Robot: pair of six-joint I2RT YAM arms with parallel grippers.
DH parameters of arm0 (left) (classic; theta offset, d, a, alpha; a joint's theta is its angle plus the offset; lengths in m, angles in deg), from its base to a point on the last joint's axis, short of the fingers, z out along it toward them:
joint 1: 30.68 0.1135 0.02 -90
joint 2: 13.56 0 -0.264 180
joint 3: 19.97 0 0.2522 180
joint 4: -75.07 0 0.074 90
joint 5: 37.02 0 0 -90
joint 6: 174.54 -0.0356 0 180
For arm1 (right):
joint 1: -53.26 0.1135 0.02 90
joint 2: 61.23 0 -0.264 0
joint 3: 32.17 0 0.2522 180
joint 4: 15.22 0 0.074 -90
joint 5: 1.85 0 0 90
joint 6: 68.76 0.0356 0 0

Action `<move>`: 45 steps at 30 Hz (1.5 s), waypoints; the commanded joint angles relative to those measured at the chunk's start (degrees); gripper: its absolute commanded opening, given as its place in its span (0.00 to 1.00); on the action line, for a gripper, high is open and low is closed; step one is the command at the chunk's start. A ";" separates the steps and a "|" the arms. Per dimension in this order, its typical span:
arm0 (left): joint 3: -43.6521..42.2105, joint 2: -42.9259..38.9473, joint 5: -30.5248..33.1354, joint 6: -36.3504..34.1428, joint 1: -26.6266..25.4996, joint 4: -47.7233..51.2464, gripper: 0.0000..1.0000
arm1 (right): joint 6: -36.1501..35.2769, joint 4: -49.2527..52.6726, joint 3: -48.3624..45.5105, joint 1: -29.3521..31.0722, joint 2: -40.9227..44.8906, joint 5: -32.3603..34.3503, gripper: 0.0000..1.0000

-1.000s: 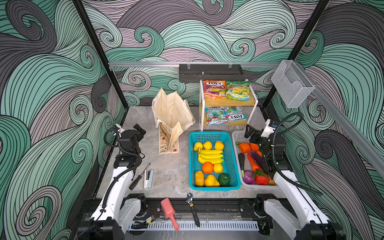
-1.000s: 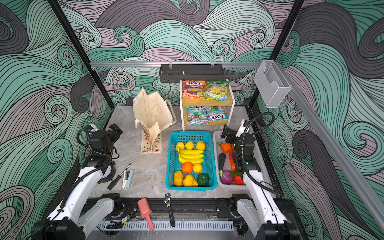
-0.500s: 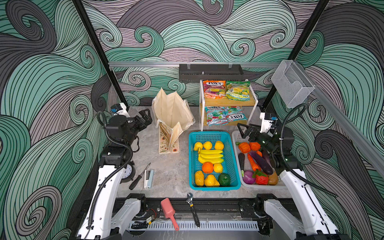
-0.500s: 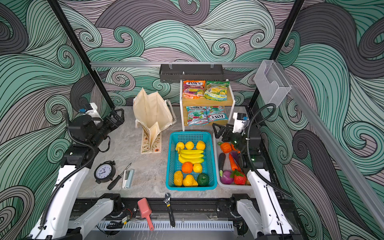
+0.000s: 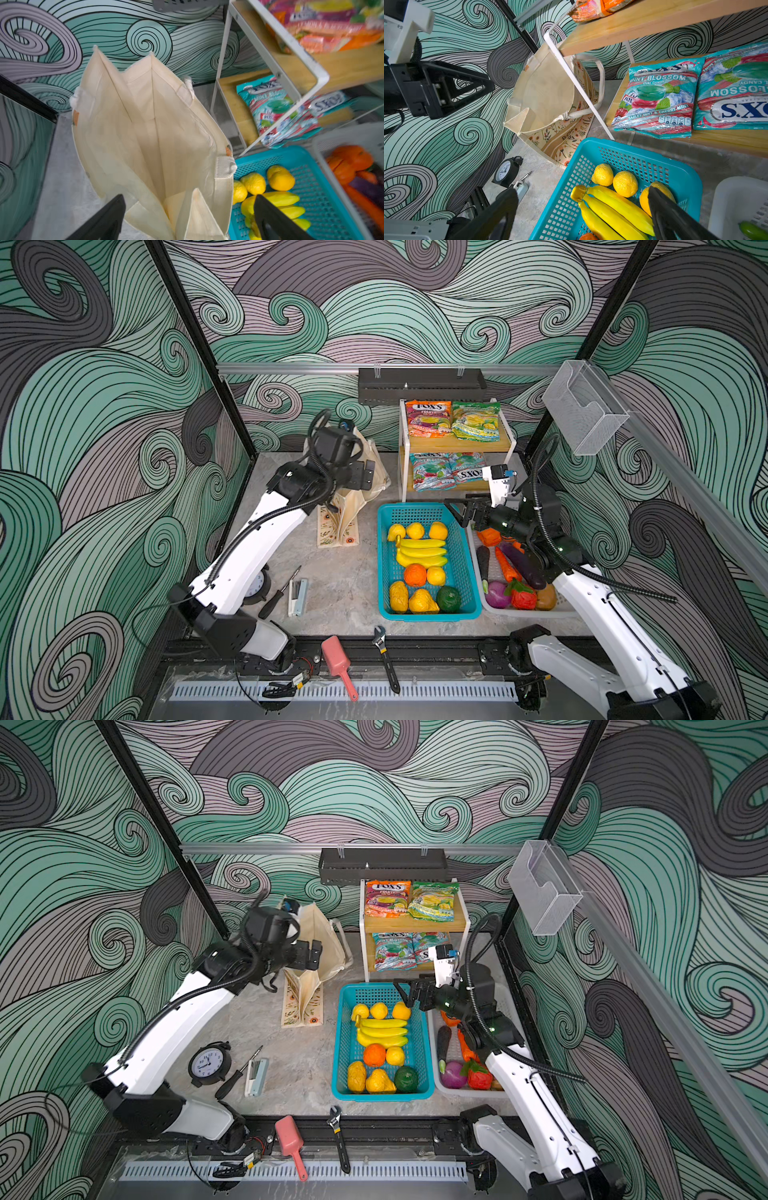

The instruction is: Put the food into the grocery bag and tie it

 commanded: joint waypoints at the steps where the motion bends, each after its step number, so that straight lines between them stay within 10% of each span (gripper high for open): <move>1: 8.16 8.60 12.59 -7.42 -4.95 15.01 0.99 | 2.20 0.89 1.84 0.15 -1.04 0.10 0.97; 16: 14.78 23.42 17.06 -10.20 -7.67 17.26 0.87 | 0.89 3.84 3.01 -0.01 -1.71 2.52 0.97; 23: 16.80 27.30 18.08 -9.77 -7.34 18.76 0.57 | 0.22 4.35 3.15 -0.01 -1.63 3.82 0.98; 30: 17.56 26.12 16.03 -6.59 -7.13 21.44 0.00 | -1.17 4.02 3.61 0.08 -1.83 -0.15 0.97; 45: 11.13 15.79 13.28 6.49 -9.75 33.84 0.00 | 0.53 1.38 2.90 1.92 -3.12 -2.26 0.96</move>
